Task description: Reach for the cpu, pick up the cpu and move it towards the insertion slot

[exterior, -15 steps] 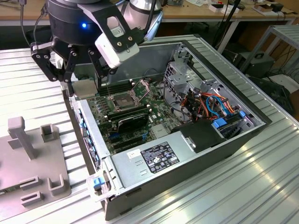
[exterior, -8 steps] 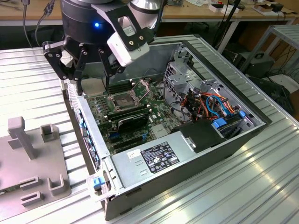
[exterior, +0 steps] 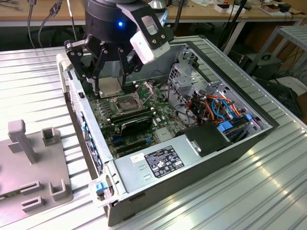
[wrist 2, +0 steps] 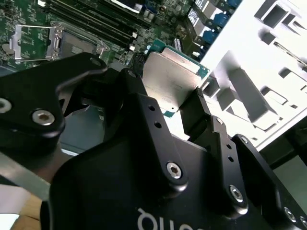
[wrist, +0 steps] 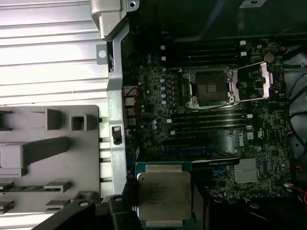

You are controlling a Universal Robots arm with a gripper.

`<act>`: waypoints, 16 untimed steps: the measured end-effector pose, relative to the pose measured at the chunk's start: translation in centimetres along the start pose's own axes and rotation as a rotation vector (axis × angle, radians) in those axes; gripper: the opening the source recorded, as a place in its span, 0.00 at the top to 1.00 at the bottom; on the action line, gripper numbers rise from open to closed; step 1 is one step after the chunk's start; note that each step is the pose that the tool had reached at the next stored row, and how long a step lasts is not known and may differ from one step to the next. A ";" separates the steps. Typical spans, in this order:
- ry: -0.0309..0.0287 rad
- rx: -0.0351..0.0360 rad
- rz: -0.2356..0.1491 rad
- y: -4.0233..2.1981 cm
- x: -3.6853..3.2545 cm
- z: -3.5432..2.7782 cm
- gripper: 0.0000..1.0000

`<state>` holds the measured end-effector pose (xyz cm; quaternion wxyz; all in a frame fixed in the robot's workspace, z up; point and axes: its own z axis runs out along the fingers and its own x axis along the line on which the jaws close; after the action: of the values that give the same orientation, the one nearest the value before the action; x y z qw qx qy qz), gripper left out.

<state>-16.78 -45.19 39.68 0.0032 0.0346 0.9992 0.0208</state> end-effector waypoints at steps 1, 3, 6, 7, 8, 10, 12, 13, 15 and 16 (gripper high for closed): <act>0.0000 0.0000 0.000 0.04 -0.20 0.01 0.45; 0.0000 -0.0001 0.000 0.14 -0.73 0.02 0.45; 0.0000 -0.0001 0.000 0.36 -1.75 0.04 0.45; 0.0000 -0.0001 0.000 0.40 -1.94 0.04 0.45; 0.0000 0.0000 0.000 0.46 -2.19 0.04 0.45; 0.0001 -0.0001 0.000 0.61 -2.85 0.06 0.45; 0.0000 -0.0001 0.000 0.77 -3.45 0.08 0.45; 0.0001 -0.0001 0.000 0.84 -3.66 0.08 0.45; 0.0001 0.0000 0.000 0.97 -4.11 0.09 0.45; 0.0000 -0.0002 0.000 1.06 -4.41 0.10 0.45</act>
<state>-12.30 -44.43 39.64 0.0032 0.0346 0.9992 0.0209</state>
